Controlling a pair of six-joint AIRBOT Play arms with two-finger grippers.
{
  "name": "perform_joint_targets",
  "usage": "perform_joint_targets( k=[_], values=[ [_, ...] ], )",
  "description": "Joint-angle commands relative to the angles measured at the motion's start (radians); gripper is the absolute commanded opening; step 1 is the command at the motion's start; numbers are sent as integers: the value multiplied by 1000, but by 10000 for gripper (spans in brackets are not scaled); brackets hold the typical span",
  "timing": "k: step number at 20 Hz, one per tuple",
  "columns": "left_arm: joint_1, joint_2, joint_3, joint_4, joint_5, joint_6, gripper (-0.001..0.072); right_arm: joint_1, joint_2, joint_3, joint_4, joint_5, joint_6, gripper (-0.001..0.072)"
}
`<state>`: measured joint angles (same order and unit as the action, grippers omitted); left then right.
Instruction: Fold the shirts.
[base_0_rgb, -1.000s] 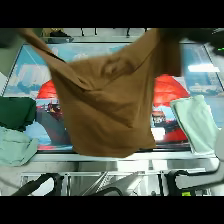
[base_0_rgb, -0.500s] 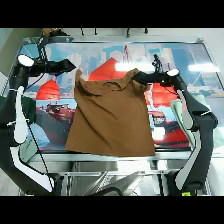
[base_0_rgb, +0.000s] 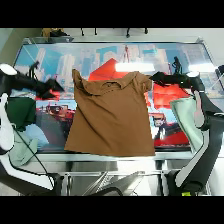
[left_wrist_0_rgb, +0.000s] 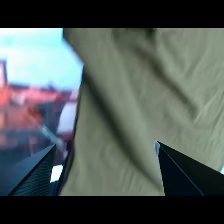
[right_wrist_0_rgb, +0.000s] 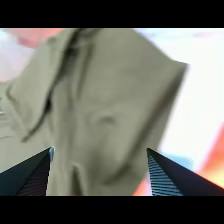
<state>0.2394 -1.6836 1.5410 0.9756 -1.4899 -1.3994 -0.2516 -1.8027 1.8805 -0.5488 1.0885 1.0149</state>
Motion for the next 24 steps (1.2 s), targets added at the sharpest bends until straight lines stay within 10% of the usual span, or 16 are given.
perform_joint_targets(
  k=[1,12,15,22,24],
  values=[
    [11,173,-361,109,26,-15,688,-38,-11,1,-35,13,25,637],
    [10,560,-950,123,186,-19,688,117,-74,1,-32,11,23,636],
    [8,595,-1059,77,263,-20,687,138,-74,1,3,-2,2,392],
    [8,596,-1041,69,375,0,686,140,-74,1,15,-7,3,362],
    [7,596,-1012,66,389,0,579,141,-74,1,15,-7,3,201]
  ],
)
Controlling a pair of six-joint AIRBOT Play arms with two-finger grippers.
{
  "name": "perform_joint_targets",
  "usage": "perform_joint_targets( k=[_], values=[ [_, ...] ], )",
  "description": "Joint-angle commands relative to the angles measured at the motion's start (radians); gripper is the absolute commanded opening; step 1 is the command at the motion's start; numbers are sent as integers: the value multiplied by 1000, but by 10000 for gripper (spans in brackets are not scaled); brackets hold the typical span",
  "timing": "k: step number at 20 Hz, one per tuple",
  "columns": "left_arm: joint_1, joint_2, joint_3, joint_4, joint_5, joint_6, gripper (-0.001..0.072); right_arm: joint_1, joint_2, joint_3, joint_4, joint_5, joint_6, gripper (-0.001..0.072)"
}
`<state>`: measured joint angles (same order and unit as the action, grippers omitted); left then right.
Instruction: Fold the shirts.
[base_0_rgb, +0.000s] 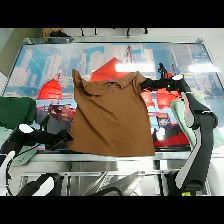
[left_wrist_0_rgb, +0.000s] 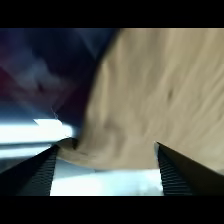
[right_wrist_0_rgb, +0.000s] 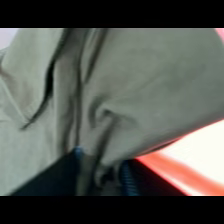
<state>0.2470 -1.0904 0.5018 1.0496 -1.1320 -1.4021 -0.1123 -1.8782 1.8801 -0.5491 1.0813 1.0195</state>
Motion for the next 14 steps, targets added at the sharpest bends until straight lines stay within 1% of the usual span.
perform_joint_targets(
  k=[1,2,3,6,9,11,12,14],
  values=[
    [0,3,33,-25,47,10,405,2,2,2,15,1,-2,125],
    [0,3,34,-53,71,30,264,2,2,2,16,1,-2,43],
    [0,-2,34,-88,88,58,174,2,2,2,20,1,-2,26],
    [0,-63,35,-191,80,142,168,2,2,2,40,1,-2,26],
    [23,-125,106,-126,-29,177,169,0,2,2,40,8,-2,26],
    [76,-138,185,-54,-92,183,169,-1,2,2,40,21,-2,26],
    [105,-137,216,-21,-94,183,169,0,2,2,40,23,-2,26],
    [149,-138,227,-13,-79,192,170,0,2,2,40,22,-2,26]
  ],
)
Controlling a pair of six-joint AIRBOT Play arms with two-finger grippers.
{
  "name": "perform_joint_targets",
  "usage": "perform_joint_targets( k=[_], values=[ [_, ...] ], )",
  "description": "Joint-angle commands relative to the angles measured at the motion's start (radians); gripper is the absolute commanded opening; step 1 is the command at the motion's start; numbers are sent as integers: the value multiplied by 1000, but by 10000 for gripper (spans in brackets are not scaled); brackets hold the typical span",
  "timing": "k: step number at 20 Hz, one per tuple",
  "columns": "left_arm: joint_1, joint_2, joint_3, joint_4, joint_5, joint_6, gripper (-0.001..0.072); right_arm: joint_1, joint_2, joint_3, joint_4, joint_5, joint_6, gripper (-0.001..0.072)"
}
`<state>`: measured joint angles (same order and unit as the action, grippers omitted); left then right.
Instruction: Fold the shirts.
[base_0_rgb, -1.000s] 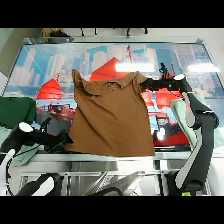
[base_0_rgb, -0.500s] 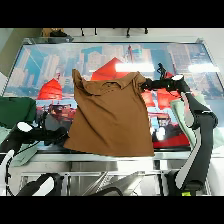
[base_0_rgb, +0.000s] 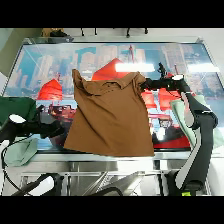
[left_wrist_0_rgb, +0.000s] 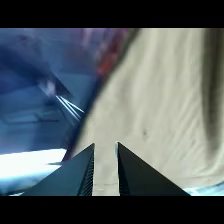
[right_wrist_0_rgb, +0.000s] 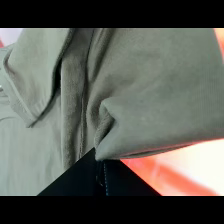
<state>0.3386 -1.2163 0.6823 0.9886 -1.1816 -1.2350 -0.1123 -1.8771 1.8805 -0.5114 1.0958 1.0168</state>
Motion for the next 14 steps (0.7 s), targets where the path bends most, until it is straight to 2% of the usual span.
perform_joint_targets(
  k=[1,7,8,10,13,14],
  values=[
    [69,-12,32,49,-19,46,170,0,1,1,3,7,1,26],
    [66,-12,-122,78,79,68,183,0,1,1,3,5,1,26],
    [47,-12,-133,64,74,69,216,0,1,1,3,5,1,26],
    [5,-12,-149,22,39,72,571,0,1,1,3,5,1,26],
    [-83,-12,-174,4,48,93,566,-1,1,1,3,5,1,26],
    [-109,-12,-183,2,61,93,492,-1,1,1,3,5,1,26]
  ],
)
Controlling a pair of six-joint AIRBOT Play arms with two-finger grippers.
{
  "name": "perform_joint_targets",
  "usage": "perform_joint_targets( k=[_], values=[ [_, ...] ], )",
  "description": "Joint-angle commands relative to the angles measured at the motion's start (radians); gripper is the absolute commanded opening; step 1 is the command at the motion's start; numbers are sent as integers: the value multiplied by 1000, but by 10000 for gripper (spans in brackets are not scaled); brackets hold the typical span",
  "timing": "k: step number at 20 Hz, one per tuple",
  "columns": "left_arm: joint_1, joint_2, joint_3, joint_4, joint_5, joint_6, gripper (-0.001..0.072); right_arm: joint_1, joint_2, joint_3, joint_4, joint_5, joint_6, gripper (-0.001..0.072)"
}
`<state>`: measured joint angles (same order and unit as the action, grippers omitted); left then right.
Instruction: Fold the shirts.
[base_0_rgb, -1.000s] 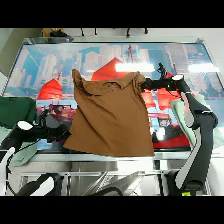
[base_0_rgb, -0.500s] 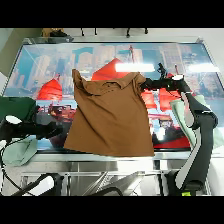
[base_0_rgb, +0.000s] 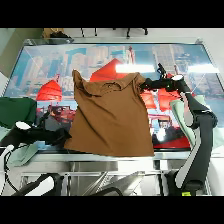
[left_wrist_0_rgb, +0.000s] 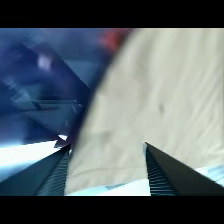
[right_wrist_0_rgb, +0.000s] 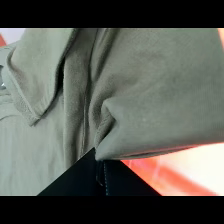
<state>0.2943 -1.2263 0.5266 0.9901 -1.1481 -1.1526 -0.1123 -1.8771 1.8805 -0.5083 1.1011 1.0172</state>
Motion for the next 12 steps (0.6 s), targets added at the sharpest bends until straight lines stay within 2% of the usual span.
perform_joint_targets(
  k=[1,2,4,5,9,12],
  values=[
    [-95,-2,-31,2,34,11,309,-1,1,1,0,-1,0,26],
    [-119,-2,-27,2,38,11,229,-1,1,1,0,-2,0,26],
    [-160,-2,-3,1,55,11,226,-1,1,1,0,-1,0,26],
    [-173,-2,19,2,71,8,9,-3,1,1,0,-1,0,25],
    [-159,-13,210,5,158,-18,13,-63,32,1,-6,42,24,23],
    [-87,-145,469,6,165,-19,13,-122,85,0,-67,203,44,22]
  ],
)
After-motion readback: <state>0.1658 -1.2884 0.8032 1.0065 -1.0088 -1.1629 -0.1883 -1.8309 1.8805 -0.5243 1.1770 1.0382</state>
